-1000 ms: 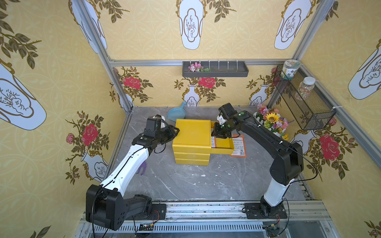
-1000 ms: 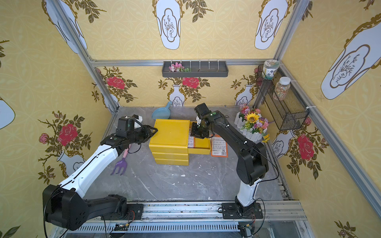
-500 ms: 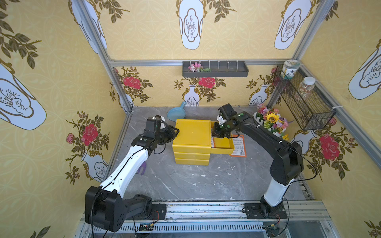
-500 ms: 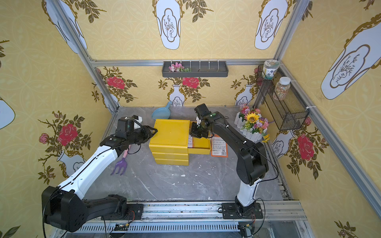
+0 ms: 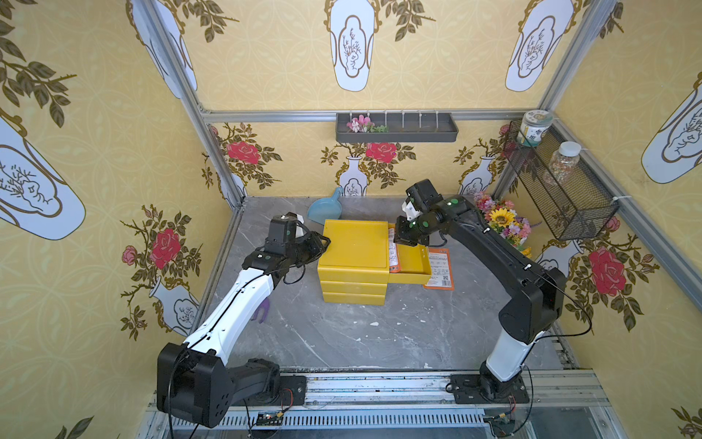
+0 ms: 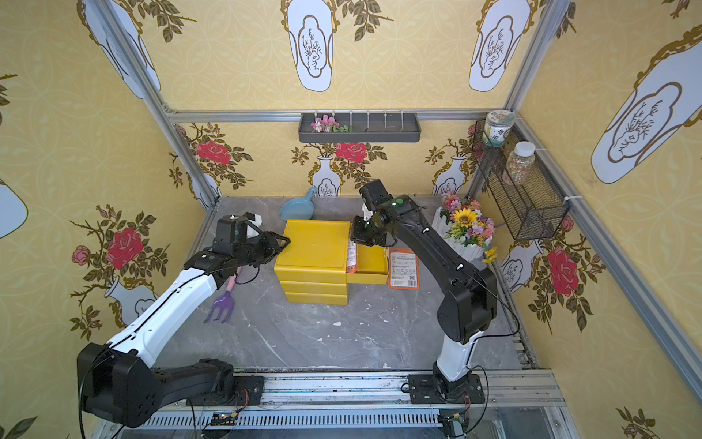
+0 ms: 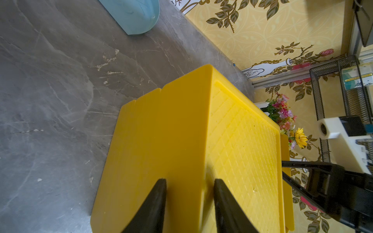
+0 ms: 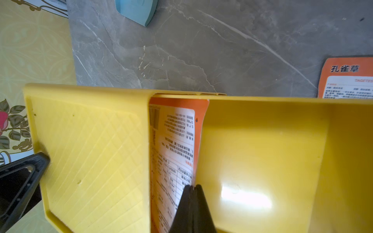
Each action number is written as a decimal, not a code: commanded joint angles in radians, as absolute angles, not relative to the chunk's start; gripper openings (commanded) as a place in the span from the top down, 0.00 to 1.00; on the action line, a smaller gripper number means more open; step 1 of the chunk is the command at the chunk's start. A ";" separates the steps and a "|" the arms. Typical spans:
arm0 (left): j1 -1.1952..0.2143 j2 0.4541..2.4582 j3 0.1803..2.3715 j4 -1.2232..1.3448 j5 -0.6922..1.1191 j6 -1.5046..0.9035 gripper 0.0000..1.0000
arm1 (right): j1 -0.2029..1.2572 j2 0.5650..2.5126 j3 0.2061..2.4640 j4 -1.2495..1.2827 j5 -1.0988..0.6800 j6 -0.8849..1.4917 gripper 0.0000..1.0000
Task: Take the seed bags out of the drawer
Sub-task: Pick up the seed packet from the drawer.
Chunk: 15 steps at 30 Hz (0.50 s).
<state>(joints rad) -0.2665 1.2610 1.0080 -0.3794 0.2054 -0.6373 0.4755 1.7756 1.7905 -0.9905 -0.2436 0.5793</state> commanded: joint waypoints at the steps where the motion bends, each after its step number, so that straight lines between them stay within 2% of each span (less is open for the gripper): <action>1: -0.265 1.279 0.994 -0.608 0.153 -0.626 0.57 | 0.471 1.773 1.826 -1.047 -0.175 0.526 1.00; 15: -0.266 1.305 1.013 -0.603 0.159 -0.621 0.57 | 0.386 1.695 1.883 -1.131 -0.135 0.432 1.00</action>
<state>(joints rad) -0.2665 1.2819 1.0267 -0.3889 0.2104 -0.6388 0.4007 1.7126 1.8717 -1.1225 -0.1516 0.4618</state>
